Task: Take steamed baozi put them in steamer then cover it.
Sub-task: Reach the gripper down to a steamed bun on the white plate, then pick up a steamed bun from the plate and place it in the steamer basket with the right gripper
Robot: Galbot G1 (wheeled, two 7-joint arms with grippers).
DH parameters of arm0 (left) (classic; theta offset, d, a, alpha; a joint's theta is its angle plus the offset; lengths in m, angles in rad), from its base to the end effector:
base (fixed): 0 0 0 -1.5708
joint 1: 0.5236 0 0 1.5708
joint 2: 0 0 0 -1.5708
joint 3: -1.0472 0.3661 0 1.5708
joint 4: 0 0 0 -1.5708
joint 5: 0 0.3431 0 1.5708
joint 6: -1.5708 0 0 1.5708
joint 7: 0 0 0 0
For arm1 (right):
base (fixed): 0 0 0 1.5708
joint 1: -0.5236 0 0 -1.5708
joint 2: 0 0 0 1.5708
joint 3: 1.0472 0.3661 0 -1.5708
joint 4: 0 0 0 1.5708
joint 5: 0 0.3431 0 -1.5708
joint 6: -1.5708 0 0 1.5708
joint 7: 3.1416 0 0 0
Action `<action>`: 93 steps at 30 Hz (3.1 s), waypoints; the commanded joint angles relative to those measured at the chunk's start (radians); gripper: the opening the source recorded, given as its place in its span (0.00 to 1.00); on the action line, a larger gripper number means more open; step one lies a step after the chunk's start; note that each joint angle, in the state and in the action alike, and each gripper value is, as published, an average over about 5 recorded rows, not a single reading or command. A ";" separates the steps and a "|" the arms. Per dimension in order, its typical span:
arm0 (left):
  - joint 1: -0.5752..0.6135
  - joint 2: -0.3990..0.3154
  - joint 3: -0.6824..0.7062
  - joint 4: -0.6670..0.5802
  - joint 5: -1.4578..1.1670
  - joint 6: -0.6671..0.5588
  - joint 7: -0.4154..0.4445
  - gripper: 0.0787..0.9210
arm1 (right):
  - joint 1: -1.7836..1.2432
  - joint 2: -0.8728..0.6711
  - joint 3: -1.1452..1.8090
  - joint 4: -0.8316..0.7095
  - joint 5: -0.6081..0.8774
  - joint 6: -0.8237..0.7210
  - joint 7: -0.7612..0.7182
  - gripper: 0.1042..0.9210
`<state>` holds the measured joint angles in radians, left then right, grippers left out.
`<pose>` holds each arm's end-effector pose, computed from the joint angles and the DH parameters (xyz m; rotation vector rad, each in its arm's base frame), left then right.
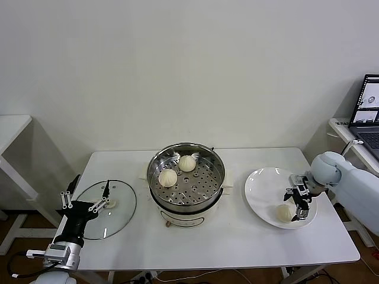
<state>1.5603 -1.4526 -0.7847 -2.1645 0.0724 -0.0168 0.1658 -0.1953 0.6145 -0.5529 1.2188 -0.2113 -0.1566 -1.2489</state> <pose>0.1587 0.0934 -0.2780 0.0047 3.0230 0.4852 0.4851 -0.2323 -0.2215 1.2507 -1.3044 1.2301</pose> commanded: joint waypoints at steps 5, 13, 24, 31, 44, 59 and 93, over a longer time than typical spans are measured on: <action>-0.001 0.000 0.002 0.002 0.001 0.000 0.000 0.88 | -0.021 0.029 0.016 -0.025 -0.018 0.004 0.001 0.88; 0.000 0.000 0.001 0.006 0.003 -0.003 0.000 0.88 | -0.023 0.030 0.020 -0.030 -0.027 0.005 -0.011 0.82; 0.000 -0.002 0.007 0.006 0.009 -0.005 0.000 0.88 | -0.028 0.024 0.038 -0.025 -0.020 0.005 -0.016 0.70; 0.003 -0.001 0.012 -0.007 0.012 -0.002 -0.001 0.88 | 0.101 -0.042 -0.025 0.022 0.076 -0.001 -0.027 0.70; 0.007 0.000 0.033 -0.027 0.024 -0.001 -0.005 0.88 | 0.850 -0.048 -0.508 0.220 0.253 0.163 -0.040 0.69; 0.005 0.009 0.023 -0.036 0.020 0.005 -0.001 0.88 | 1.116 0.293 -0.751 0.302 0.203 0.551 0.085 0.70; -0.010 0.013 -0.001 0.001 0.014 -0.001 0.009 0.88 | 0.771 0.567 -0.736 0.220 -0.038 0.767 0.267 0.72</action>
<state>1.5531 -1.4402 -0.7845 -2.1763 0.0867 -0.0180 0.1735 0.6204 1.1459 -1.2897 1.4381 -0.2213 0.5809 -1.0072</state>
